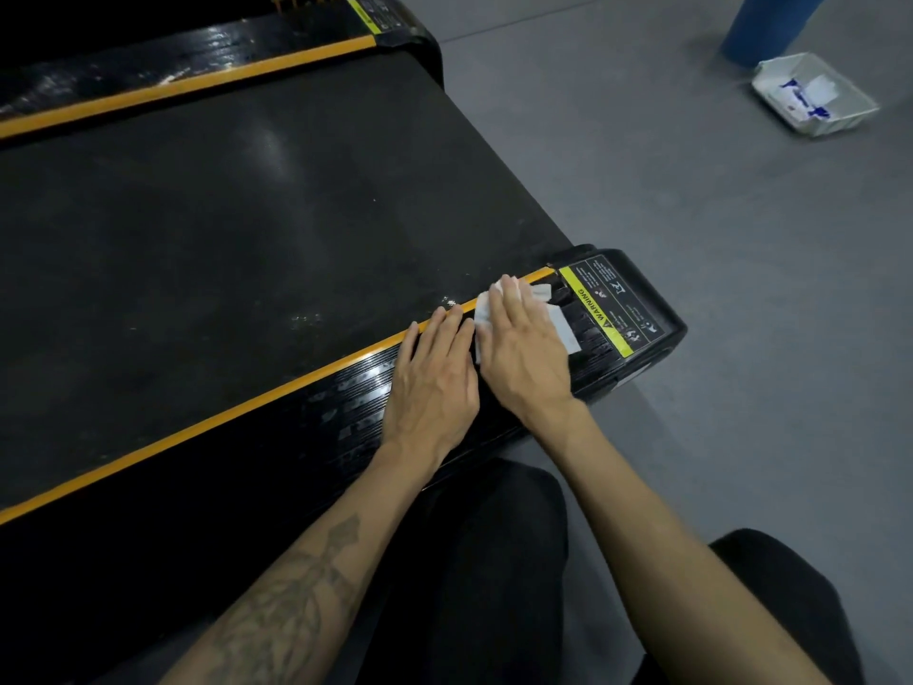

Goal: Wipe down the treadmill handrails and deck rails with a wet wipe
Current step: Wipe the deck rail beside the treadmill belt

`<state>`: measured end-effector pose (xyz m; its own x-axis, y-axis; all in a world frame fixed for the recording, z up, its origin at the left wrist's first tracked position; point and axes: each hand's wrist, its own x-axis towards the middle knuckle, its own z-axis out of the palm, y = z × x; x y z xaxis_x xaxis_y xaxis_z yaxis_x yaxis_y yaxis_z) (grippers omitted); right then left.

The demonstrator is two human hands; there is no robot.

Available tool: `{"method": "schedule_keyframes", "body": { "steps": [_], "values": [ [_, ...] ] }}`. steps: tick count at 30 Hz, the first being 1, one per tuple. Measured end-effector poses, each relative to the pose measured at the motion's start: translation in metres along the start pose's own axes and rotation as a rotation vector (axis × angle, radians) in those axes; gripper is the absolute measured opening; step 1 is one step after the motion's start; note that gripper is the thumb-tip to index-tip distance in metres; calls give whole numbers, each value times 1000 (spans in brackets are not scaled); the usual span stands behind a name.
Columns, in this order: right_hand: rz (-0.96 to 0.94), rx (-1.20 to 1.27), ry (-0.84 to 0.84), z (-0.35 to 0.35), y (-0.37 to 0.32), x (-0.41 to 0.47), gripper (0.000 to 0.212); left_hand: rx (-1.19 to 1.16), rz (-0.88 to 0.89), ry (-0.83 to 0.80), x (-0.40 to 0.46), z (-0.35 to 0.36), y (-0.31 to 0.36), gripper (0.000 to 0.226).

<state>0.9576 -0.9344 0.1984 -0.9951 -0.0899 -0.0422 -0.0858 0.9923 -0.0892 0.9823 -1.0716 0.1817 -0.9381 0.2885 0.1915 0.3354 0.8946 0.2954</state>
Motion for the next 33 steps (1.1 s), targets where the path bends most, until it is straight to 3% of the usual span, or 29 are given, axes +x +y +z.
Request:
{"method": "schedule_keyframes", "body": {
  "steps": [5,8,14,19,25,30,33],
  "values": [
    [82,-35,9,-8,36,22,57,8,4,-3,1,-1,0,49],
    [196,-34,20,-2,14,6,62,13,0,-8,1,0,1,50],
    [36,41,-21,-7,26,6,60,28,4,-26,1,0,0,51],
    [221,29,23,-1,17,-14,62,14,-10,-24,2,-1,2,49],
    [108,77,-10,-2,17,-8,63,2,-10,-24,1,0,2,51],
    [277,78,22,-2,15,-22,65,16,-9,-25,2,1,1,50],
    [171,117,-11,1,9,-27,65,7,-6,-19,2,1,2,51]
  ]
}}
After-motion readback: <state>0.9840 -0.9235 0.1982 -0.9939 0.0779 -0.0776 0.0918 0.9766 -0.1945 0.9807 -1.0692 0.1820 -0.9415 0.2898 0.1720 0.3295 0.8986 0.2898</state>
